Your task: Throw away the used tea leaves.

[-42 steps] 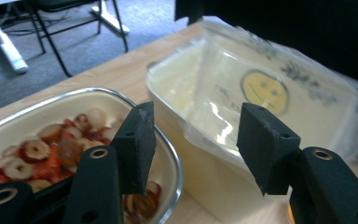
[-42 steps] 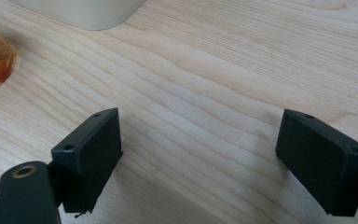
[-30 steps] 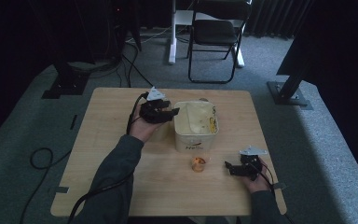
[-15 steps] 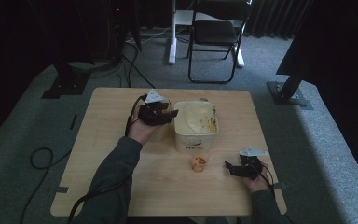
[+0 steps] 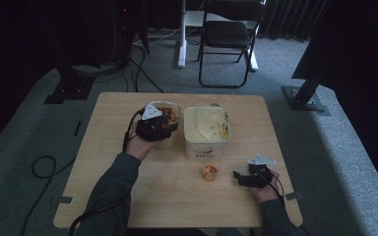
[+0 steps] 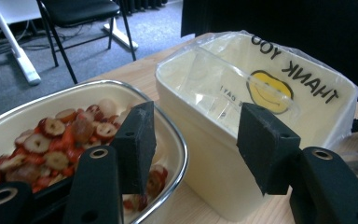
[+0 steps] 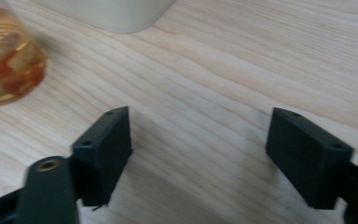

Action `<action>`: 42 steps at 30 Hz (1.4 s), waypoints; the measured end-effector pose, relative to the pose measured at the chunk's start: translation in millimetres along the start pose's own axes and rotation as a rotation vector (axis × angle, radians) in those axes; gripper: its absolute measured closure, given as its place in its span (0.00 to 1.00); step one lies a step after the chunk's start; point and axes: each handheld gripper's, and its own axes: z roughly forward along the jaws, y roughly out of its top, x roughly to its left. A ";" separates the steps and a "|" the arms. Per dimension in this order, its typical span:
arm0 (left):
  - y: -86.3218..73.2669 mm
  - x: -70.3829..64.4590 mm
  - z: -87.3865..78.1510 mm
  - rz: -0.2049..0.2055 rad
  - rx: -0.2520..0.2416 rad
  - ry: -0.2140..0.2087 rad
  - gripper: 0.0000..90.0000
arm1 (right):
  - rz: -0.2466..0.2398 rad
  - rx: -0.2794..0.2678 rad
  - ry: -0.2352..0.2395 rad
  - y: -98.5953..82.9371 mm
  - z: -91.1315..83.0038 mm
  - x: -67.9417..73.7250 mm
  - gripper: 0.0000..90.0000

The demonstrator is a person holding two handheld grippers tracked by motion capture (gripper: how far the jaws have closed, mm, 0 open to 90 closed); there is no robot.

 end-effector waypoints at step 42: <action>-92.2 -92.6 61.6 0.165 0.063 -0.329 0.30 | -0.086 -0.044 0.161 34.4 14.4 65.5 0.32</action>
